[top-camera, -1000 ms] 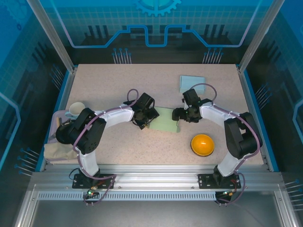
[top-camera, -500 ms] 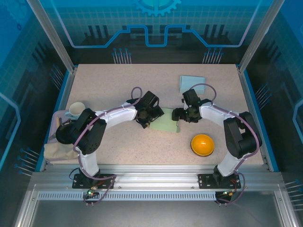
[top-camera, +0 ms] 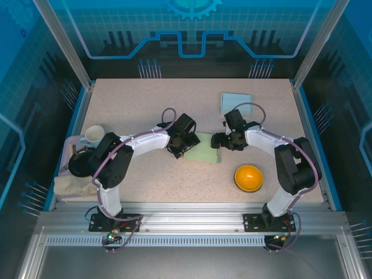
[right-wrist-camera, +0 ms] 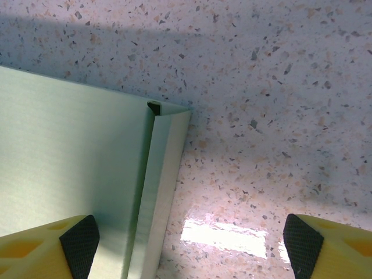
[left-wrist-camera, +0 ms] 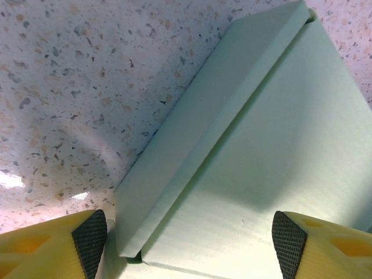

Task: Fold the paper box

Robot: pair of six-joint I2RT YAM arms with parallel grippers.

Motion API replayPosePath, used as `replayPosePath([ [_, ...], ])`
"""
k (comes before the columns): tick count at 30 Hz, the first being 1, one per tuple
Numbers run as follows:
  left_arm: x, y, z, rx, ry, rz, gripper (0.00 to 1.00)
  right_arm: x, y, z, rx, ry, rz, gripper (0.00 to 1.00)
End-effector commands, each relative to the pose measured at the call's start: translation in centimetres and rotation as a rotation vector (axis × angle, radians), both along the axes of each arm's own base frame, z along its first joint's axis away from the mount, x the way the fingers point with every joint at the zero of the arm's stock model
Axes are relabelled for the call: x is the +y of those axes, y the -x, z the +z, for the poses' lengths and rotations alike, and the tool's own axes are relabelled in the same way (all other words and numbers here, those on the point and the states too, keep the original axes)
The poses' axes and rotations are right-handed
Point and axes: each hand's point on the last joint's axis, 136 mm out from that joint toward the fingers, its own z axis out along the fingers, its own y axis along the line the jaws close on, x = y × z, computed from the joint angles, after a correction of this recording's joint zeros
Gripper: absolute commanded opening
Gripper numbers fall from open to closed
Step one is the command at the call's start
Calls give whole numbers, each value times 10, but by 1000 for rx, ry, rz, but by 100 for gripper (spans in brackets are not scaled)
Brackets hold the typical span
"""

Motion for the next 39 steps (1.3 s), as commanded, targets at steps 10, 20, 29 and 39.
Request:
replayPosePath([
  [10,6,5,-18,31,-60,1,76,-6,18,15,13,-28,-11,87],
  [20,8,6,-24,38,-67,5,76,12,50,47,5,-140,-80,80],
  [29,9,7,-22,35,-67,7,75,34,72,23,51,-217,-149,62],
  [39,11,7,-22,34,-73,9,75,48,74,13,70,-250,-118,51],
])
